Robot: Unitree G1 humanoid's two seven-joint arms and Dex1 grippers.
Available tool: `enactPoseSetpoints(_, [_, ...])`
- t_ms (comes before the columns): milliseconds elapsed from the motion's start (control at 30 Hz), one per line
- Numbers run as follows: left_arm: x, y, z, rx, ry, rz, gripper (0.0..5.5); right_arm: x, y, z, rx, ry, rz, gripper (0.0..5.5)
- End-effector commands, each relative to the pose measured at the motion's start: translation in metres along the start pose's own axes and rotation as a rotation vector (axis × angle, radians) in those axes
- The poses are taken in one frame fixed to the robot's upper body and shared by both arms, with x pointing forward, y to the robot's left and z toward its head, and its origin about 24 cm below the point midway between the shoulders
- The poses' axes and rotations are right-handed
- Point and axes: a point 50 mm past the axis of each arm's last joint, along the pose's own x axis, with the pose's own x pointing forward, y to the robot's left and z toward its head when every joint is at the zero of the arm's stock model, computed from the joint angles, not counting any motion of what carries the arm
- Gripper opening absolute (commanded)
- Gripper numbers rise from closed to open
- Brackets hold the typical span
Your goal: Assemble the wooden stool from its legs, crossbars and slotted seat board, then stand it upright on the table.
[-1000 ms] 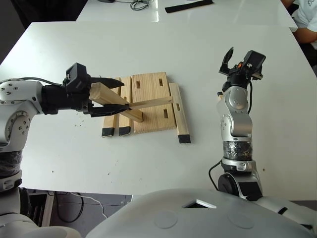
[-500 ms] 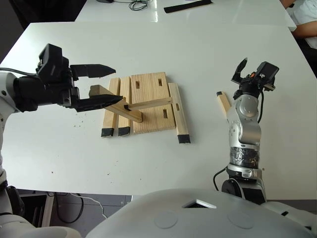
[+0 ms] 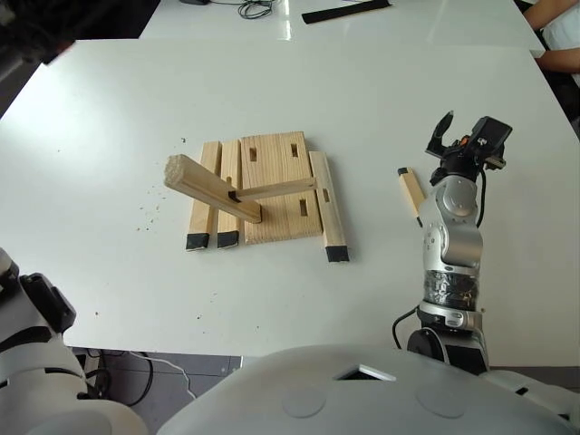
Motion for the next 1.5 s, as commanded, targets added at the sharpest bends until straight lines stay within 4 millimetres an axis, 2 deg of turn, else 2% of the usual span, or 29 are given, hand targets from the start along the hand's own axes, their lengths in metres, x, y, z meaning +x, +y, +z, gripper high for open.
enactPoseSetpoints(33, [-0.012,0.025,-0.049,0.029,0.108,0.333,3.98,0.014,0.005,0.018,-0.050,-0.068,0.049,4.70])
enactPoseSetpoints(133, [-0.026,0.038,-0.090,0.058,0.192,0.553,3.98,0.019,0.006,0.030,-0.077,-0.117,0.059,4.70])
enactPoseSetpoints(233, [-0.041,0.036,-0.128,0.151,0.328,0.714,3.98,0.020,0.008,0.028,-0.110,-0.089,0.108,4.70])
enactPoseSetpoints(333, [-0.058,0.019,-0.168,0.196,0.424,0.843,3.98,0.020,0.017,0.026,-0.095,-0.046,0.198,4.70])
enactPoseSetpoints(467, [-0.075,-0.026,-0.208,0.171,0.558,0.799,3.98,0.022,0.029,0.038,-0.111,-0.039,0.251,4.70])
enactPoseSetpoints(533, [-0.082,-0.041,-0.214,0.128,0.576,0.798,3.98,0.019,0.030,0.042,-0.159,-0.073,0.272,4.70])
enactPoseSetpoints(667, [-0.092,-0.054,-0.217,0.111,0.610,0.783,3.98,0.015,0.027,0.044,-0.207,-0.106,0.263,4.70])
enactPoseSetpoints(933, [-0.096,-0.073,-0.208,0.011,0.664,0.643,3.98,0.001,0.014,0.024,-0.179,-0.004,0.241,4.70])
enactPoseSetpoints(1167, [-0.102,-0.072,-0.217,-0.010,0.767,0.626,3.98,-0.001,0.010,0.022,-0.059,0.012,0.215,4.70])
enactPoseSetpoints(1500, [-0.105,-0.080,-0.217,-0.093,0.896,0.556,3.98,-0.006,0.005,0.019,-0.067,0.013,0.190,4.70])
